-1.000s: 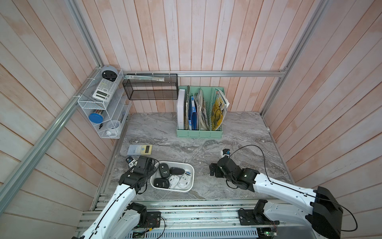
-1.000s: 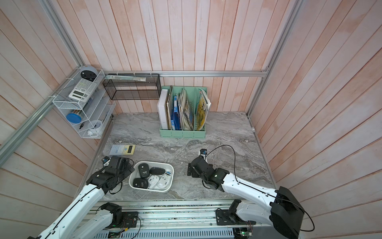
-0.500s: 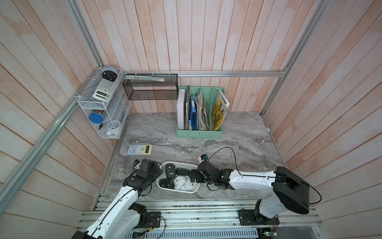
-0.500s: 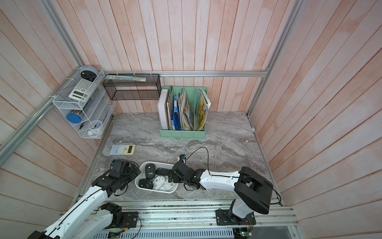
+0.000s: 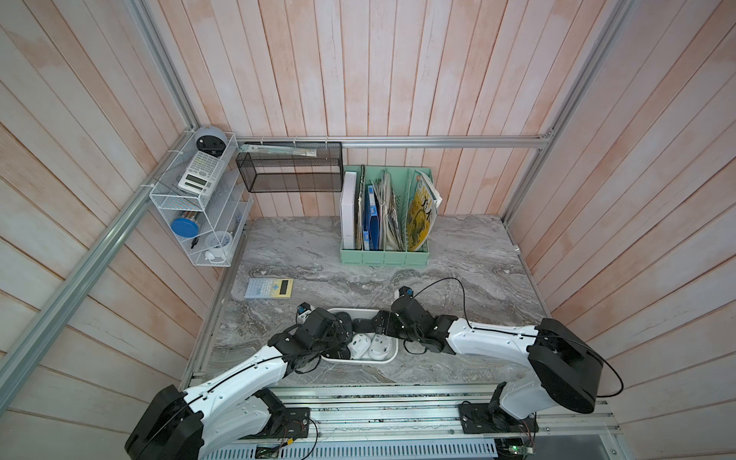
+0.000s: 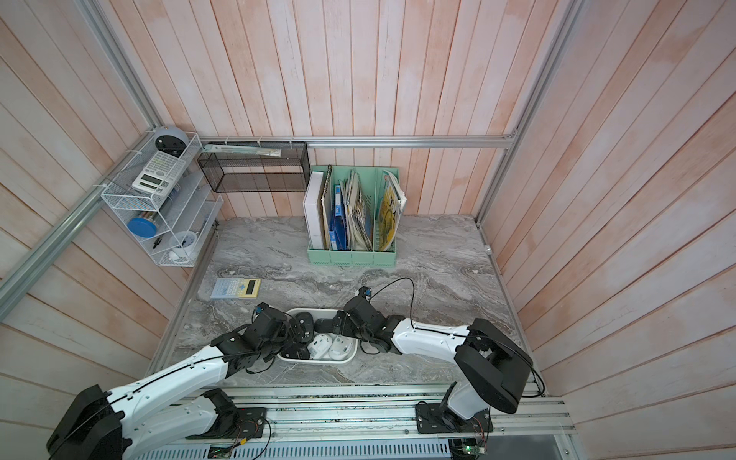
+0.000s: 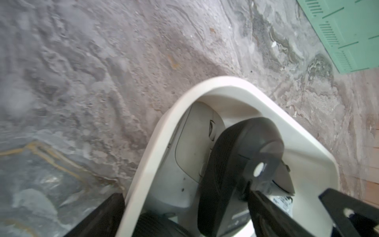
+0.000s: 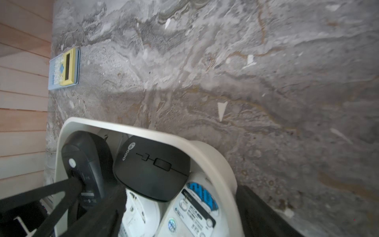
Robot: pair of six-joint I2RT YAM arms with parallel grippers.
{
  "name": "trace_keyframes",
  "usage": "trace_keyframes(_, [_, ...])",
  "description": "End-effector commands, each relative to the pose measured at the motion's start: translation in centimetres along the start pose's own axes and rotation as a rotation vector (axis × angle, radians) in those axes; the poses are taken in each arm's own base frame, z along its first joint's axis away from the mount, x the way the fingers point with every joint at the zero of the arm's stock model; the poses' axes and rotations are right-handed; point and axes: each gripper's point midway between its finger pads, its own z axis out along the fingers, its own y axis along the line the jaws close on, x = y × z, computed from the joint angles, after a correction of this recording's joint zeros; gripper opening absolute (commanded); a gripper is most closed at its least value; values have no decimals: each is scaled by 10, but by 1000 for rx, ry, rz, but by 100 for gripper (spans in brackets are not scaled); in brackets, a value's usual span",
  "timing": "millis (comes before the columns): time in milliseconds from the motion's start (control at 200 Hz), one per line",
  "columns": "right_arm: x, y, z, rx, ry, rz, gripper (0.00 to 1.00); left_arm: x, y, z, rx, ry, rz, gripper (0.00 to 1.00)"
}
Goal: Take out the mouse from the storage box
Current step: Move the storage box to the center of the board.
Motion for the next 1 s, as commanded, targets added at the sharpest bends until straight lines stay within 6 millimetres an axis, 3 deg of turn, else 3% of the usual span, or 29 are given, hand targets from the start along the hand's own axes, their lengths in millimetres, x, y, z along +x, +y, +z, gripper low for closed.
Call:
trace_keyframes(0, [-6,0,-4,-29,15,11,87,-15,-56,0,146,-44,-9,100])
trace_keyframes(165, [-35,-22,-6,7,-16,41,85,-20,-96,11,205,-32,20,100])
trace_keyframes(495, [-95,-57,0,61,-53,85,85,-39,-152,38,245,-37,71,100])
trace_keyframes(780, [-123,-73,24,72,-21,115,87,-55,-158,66,199,-18,71,100])
trace_keyframes(995, [-135,-82,24,108,-19,112,95,-72,-148,74,144,-27,84,100])
